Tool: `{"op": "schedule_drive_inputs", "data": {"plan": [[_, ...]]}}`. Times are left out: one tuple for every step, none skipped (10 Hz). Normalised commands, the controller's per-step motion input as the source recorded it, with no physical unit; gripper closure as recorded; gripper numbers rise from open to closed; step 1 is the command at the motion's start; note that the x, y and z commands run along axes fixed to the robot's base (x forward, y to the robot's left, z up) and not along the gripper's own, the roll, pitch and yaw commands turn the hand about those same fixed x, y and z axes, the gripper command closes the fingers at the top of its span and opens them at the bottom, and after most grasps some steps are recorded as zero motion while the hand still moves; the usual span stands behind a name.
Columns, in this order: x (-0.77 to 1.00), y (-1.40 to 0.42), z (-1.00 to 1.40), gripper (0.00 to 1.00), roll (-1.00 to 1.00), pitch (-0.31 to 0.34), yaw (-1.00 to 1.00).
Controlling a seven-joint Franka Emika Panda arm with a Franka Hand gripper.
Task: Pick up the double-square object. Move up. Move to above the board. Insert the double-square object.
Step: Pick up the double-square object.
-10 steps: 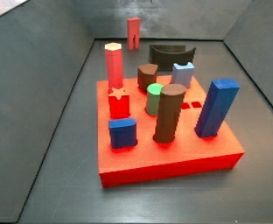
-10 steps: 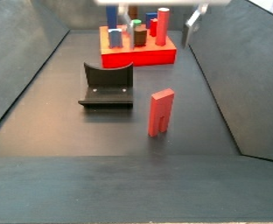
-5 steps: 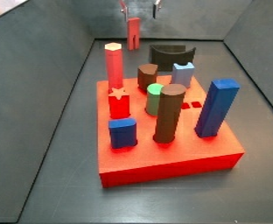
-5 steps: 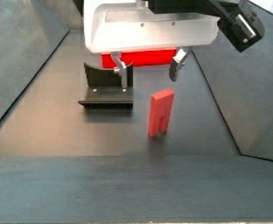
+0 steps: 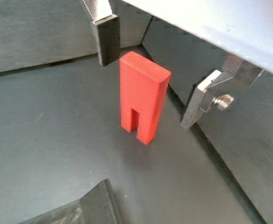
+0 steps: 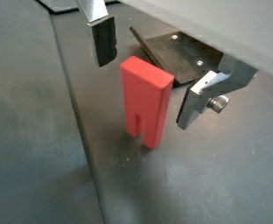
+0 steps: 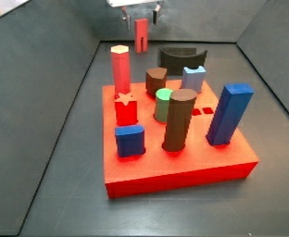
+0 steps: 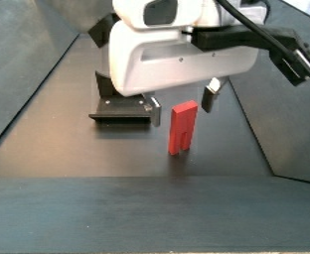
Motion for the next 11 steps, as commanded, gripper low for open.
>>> {"op": "schedule_drive_inputs", "data": {"plan": [[0.00,-0.01,0.00,0.00,0.00,0.000,0.01],[0.00,0.00,0.00,0.00,0.00,0.000,0.00],[0.00,0.00,0.00,1.00,0.00,0.000,0.00],[0.00,0.00,0.00,1.00,0.00,0.000,0.00],[0.00,0.00,0.00,1.00,0.00,0.000,0.00],[0.00,0.00,0.00,1.00,0.00,0.000,0.00],[0.00,0.00,0.00,1.00,0.00,0.000,0.00],[0.00,0.00,0.00,1.00,0.00,0.000,0.00],[0.00,0.00,0.00,1.00,0.00,0.000,0.00],[0.00,0.00,0.00,1.00,0.00,0.000,0.00],[0.00,0.00,0.00,1.00,0.00,0.000,0.00]]}}
